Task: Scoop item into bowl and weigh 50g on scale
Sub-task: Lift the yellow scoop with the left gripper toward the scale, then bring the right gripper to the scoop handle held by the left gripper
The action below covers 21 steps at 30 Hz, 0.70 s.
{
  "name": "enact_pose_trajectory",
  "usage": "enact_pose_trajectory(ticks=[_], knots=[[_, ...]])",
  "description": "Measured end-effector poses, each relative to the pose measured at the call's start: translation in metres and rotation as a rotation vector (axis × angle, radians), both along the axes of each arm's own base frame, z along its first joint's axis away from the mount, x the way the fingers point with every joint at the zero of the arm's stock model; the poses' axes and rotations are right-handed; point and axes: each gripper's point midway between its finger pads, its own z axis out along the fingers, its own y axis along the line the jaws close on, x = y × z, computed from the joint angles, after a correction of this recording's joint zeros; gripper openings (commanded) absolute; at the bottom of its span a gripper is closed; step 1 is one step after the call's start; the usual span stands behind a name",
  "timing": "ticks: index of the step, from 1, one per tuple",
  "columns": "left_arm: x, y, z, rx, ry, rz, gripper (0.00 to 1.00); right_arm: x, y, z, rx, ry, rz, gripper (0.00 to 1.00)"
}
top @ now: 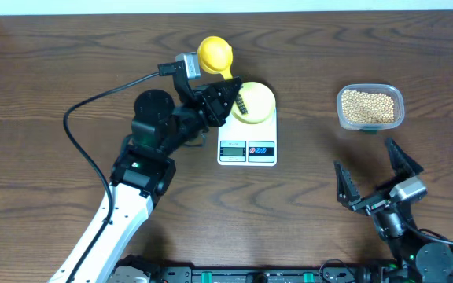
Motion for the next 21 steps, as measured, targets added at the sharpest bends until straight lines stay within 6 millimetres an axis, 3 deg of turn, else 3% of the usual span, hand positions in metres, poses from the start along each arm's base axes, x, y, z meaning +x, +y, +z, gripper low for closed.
enact_pose_trajectory(ticks=[4, 9, 14, 21], knots=[[0.004, -0.008, 0.011, -0.064, -0.02, 0.015, 0.07, 0.0, 0.015, 0.024, -0.004, 0.015, 0.107, 0.99], [0.008, -0.011, 0.025, -0.106, -0.073, 0.022, 0.07, 0.011, 0.022, 0.014, 0.061, 0.113, 0.177, 0.99], [0.015, -0.019, 0.017, -0.108, -0.069, 0.014, 0.07, 0.011, 0.017, 0.048, 0.183, 0.036, 0.193, 0.99], [0.025, -0.048, 0.013, -0.173, -0.117, -0.038, 0.07, 0.059, 0.005, 0.048, 0.4, 0.377, 0.142, 0.99]])
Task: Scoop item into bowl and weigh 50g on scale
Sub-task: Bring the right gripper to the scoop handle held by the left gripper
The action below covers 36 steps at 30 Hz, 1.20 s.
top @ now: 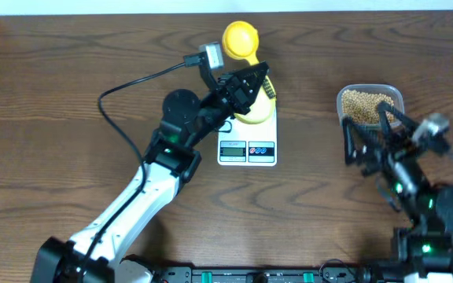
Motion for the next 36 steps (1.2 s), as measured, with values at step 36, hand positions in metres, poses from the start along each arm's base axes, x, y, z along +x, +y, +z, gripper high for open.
enact_pose_trajectory(ticks=[36], knots=[[-0.017, -0.032, 0.042, -0.374, 0.074, -0.05, 0.07, 0.045, 0.115, 0.018, 0.607, 0.565, 0.563, 0.61]])
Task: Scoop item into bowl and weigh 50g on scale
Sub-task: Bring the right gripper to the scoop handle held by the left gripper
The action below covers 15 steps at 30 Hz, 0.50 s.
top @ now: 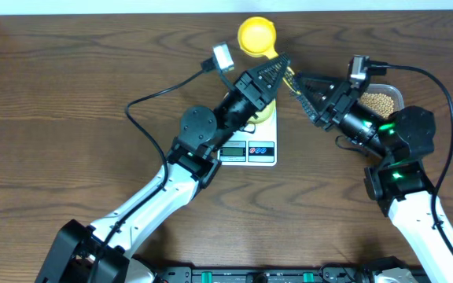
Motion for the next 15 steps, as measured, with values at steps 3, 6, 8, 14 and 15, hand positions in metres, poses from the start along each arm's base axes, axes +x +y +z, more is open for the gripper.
enact_pose_trajectory(ticks=[3, 6, 8, 14, 15], knots=[[-0.0025, -0.003, 0.0, 0.0, 0.0, -0.008, 0.07, -0.002, 0.0028, 0.0015, 0.005, -0.003, 0.01, 0.55], [-0.0024, -0.0029, 0.0, 0.0, 0.0, -0.008, 0.07, -0.0021, 0.0031, 0.0017, 0.008, 0.0, 0.01, 0.49], [-0.0024, -0.0029, 0.0, 0.0, 0.0, -0.008, 0.07, -0.002, 0.0031, 0.0019, 0.009, 0.001, 0.01, 0.45], [-0.0025, -0.003, 0.0, 0.0, 0.0, -0.008, 0.07, -0.0021, 0.0034, 0.002, 0.012, 0.005, 0.01, 0.37], [-0.0025, -0.003, 0.0, 0.0, 0.0, -0.008, 0.07, -0.0021, 0.0034, 0.0022, 0.012, 0.003, 0.01, 0.36]])
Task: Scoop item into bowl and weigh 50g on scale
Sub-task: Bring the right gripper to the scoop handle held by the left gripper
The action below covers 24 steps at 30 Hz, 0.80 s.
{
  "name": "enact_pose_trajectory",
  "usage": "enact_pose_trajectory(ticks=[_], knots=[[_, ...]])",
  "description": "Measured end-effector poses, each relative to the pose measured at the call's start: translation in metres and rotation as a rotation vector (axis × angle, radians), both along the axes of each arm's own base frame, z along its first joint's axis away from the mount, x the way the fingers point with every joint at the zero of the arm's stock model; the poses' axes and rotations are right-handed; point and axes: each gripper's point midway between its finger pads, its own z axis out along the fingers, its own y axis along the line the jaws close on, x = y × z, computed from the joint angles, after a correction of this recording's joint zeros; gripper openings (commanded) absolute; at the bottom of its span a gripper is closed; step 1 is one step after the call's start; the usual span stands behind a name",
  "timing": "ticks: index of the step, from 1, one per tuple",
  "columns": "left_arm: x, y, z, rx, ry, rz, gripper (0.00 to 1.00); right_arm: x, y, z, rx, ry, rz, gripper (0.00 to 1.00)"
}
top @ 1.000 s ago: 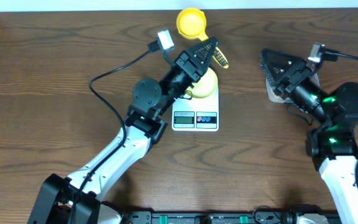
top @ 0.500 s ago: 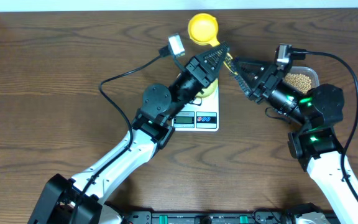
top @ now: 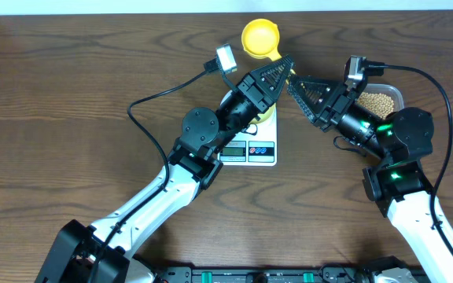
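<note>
The yellow scoop hangs over the table's far edge, behind the scale, its dark handle running down to the right. My left gripper is shut on that handle. Just to the right, my right gripper is open, its fingers spread close beside the handle's end; whether they touch it cannot be told. A white scale carries a yellow bowl, mostly hidden under the left gripper. The clear container of beans sits at the right, partly covered by the right arm.
The left arm's black cable loops over the table to the left of the scale. Both arms cross above the scale and the container. The brown wooden table ends at a pale strip along the far edge.
The scoop and my left gripper have shifted slightly to the right and farther back. The right gripper stays open beside the handle, almost where it was.
The left gripper first held the scoop just behind the bowl while the right gripper stood open at the front right. Then the scoop was farther right and the right arm was up by the bean container. Later the open right gripper was at the scoop's handle, where it is now.
</note>
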Motion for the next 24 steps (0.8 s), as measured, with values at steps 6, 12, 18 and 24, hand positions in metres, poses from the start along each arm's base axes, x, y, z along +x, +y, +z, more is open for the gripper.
enact_pose_trajectory(ticks=[6, 12, 18, 24], knots=[[0.0, 0.0, 0.0, 0.0, 0.0, 0.0, 0.07, 0.0, 0.0, 0.0001, 0.003, 0.003, 0.0, 0.31], [-0.0043, -0.005, 0.0, 0.0, 0.0, -0.014, 0.07, -0.0001, 0.0, 0.0008, 0.003, 0.0, 0.001, 0.26], [-0.0068, -0.0079, -0.0001, 0.0, 0.0, -0.023, 0.07, -0.0001, -0.0001, 0.0011, 0.004, -0.001, 0.0, 0.23], [-0.0067, -0.0079, -0.0001, 0.0, 0.0, -0.023, 0.08, -0.0001, -0.0001, 0.0011, 0.004, -0.001, 0.0, 0.2]])
